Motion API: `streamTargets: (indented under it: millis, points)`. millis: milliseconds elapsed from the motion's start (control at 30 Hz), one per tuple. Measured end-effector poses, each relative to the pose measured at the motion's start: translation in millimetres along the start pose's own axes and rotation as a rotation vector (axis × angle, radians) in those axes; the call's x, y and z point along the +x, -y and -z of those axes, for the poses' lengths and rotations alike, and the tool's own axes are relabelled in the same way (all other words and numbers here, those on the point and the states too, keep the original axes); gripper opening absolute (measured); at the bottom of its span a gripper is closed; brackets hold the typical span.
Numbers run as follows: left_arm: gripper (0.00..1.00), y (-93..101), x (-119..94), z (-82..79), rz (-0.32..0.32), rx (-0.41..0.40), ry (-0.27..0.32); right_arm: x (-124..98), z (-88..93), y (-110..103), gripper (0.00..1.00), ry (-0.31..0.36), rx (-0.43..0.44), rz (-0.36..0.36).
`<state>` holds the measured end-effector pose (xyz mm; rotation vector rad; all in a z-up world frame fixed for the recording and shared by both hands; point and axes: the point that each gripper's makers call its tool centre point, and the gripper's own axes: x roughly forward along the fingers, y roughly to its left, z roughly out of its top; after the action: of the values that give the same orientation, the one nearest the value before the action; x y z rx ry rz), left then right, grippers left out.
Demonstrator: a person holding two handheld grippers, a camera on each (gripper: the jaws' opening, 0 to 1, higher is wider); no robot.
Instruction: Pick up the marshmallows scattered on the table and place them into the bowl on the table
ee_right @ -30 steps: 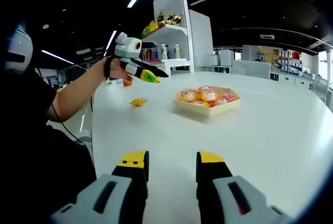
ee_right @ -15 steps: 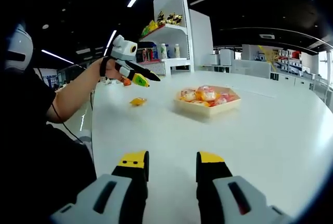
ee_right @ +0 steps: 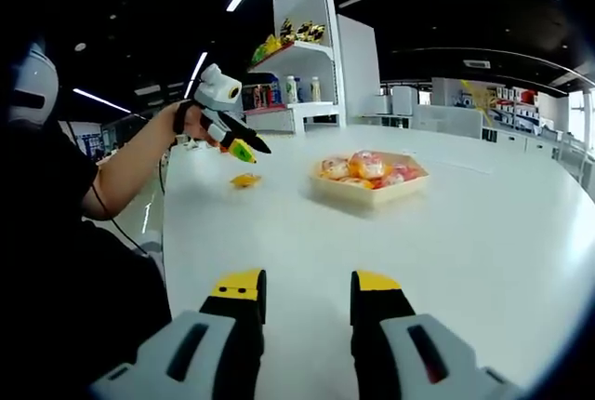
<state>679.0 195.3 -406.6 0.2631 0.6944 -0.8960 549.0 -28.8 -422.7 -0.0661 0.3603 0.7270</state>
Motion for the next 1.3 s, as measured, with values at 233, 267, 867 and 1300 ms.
streamTargets:
  millis: [233,267,867,1300]
  points:
    - [0.58,5.5,2.2,16.6,0.013,-0.024,-0.046,-0.1,-0.8,-0.7,0.35,0.005,0.001,-0.002]
    - [0.58,3.4,2.7,22.7,-0.003,-0.03,-0.068,0.3,-0.3,-1.1,0.35,0.003,0.002,-0.002]
    - [0.55,0.7,0.8,59.7,-0.029,-0.078,-0.192,-0.6,2.4,2.1,0.35,-0.008,-0.003,0.01]
    - [0.48,-11.8,2.4,58.5,-0.056,-0.029,-0.204,-1.3,5.6,3.3,0.35,-0.023,-0.009,0.014]
